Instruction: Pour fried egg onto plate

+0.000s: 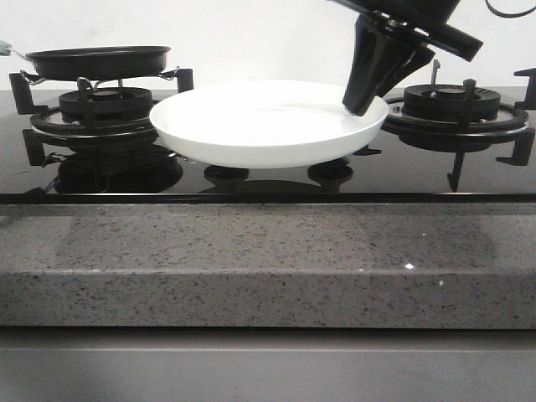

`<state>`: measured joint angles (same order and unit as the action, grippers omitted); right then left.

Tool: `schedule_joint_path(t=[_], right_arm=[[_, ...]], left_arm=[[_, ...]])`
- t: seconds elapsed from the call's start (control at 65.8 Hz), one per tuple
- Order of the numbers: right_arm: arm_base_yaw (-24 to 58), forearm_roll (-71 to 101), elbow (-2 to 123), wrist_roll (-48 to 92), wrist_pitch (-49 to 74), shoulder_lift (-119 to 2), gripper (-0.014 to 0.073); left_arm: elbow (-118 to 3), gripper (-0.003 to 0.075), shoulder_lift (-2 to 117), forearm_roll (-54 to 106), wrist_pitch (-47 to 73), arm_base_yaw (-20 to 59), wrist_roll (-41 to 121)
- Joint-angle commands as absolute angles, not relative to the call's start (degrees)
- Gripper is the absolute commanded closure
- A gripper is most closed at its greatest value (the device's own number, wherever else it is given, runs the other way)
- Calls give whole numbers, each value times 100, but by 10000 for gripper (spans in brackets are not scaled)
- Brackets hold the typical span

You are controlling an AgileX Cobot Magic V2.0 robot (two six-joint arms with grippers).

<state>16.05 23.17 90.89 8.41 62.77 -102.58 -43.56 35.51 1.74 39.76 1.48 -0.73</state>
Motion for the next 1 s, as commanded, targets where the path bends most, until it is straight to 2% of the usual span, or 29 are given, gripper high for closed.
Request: schedule_joint_path(t=[0.0,0.061,0.258,0.608,0.745,0.821,0.988], right_arm=[[1593,2471,9204,907,6125,-9934,659],[1593,2471,9204,907,6125,-9934,659],[1593,2471,9204,907,6125,-9934,659],[1593,2471,9204,907,6125,-9934,659],[1593,2471,9204,907,6125,-9934,659],[1593,2471,9204,907,6125,-9934,659],[1593,2471,9204,907,6125,-9934,659]], left_arm=[[-4512,102,3585,228,3624,134,-80],[-4535,78,3585,228,3624,134,-80],[-5054,79,3970,228,4113,134,0],[-6737,79,6048,162,5424,125,412],[-7415,79,6808,259,5596,-166,519],[-7774,79,7176,656,5700,-503,699],[-8340,79,7978,2859,5866,-1401,1570]])
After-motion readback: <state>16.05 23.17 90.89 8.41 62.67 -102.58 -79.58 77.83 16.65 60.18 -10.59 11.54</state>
